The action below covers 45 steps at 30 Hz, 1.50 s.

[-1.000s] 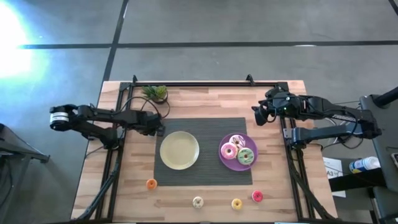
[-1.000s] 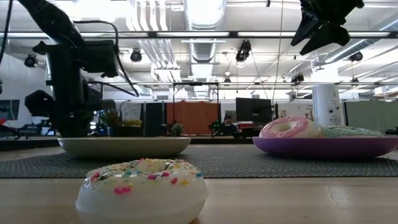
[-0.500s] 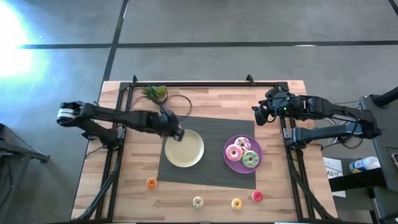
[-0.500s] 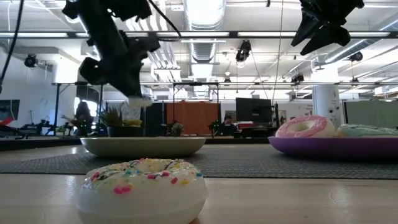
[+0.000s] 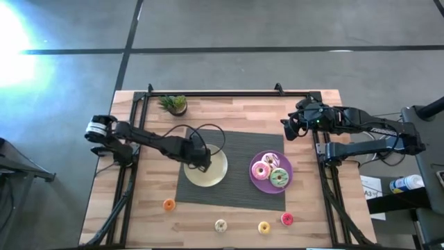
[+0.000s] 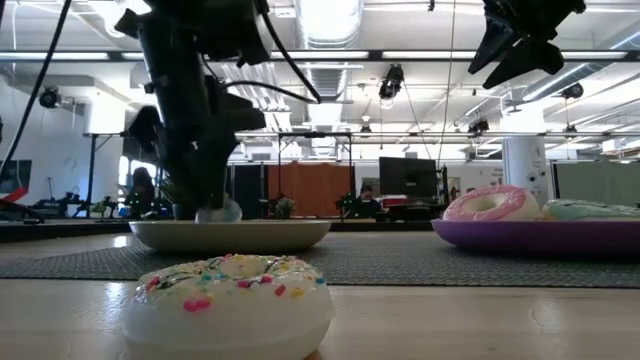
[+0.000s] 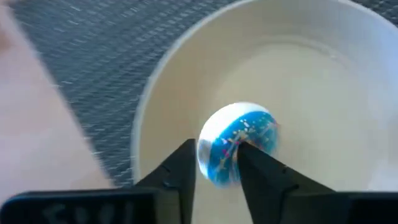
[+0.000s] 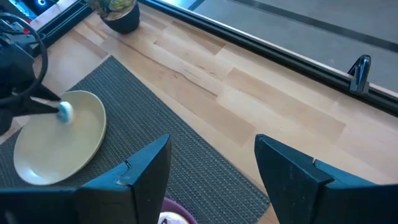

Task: Pick & Place donuts
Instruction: Put the small blue donut on the beige plate, then put the small orange donut on the beige plate

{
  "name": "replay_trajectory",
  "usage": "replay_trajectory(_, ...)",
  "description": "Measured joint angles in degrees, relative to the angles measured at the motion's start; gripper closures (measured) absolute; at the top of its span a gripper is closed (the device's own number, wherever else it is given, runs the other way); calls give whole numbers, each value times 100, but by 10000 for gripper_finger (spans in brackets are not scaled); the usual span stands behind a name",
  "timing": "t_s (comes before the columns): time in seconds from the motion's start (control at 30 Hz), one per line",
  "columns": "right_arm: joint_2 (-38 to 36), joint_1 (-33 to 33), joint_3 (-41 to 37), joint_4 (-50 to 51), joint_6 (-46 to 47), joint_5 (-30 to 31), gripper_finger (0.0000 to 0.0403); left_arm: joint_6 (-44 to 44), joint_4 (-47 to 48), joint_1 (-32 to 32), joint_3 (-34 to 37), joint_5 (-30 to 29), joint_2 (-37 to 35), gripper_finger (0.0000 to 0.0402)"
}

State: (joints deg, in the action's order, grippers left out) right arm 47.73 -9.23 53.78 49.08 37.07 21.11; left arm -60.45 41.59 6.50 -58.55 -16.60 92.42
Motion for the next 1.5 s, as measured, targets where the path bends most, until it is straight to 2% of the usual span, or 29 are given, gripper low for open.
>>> replay_trajectory(0.13,1,-2,0,-2,-28,-1,179,5,501,-44,-44,-19,-74,275)
replay_trajectory(0.33,-4,0,0,0,-63,-27,179,-64,1068,194,-241,408,-253,269)
replay_trajectory(0.43,-7,0,0,1,-105,-62,179,313,1039,708,-393,447,-555,268)
replay_trajectory(0.57,-7,0,0,0,-195,-62,179,1248,1053,1625,-335,1147,-853,268)
replay_trajectory(0.63,-7,0,0,0,-283,-62,179,1077,1294,2035,-234,1601,-955,268)
replay_trajectory(0.73,-7,0,0,-1,-343,-62,179,285,1403,2522,-6,2048,-1024,268)
replay_trajectory(0.87,-7,0,0,-6,-382,-60,179,-360,1139,3065,226,2113,-1034,268)
replay_trajectory(1.0,-2,-1,0,-15,-388,-58,179,-786,526,3289,626,2091,-1029,268)
replay_trajectory(1.17,4,-2,0,-18,-384,-58,179,-1218,-355,3312,1155,1985,-1029,268)
replay_trajectory(1.37,4,0,0,-17,-377,-57,179,-1471,-912,3311,1592,1933,-1029,269)
replay_trajectory(1.5,4,0,0,-17,-288,-66,179,-1686,-1431,3309,1851,1948,-1029,289)
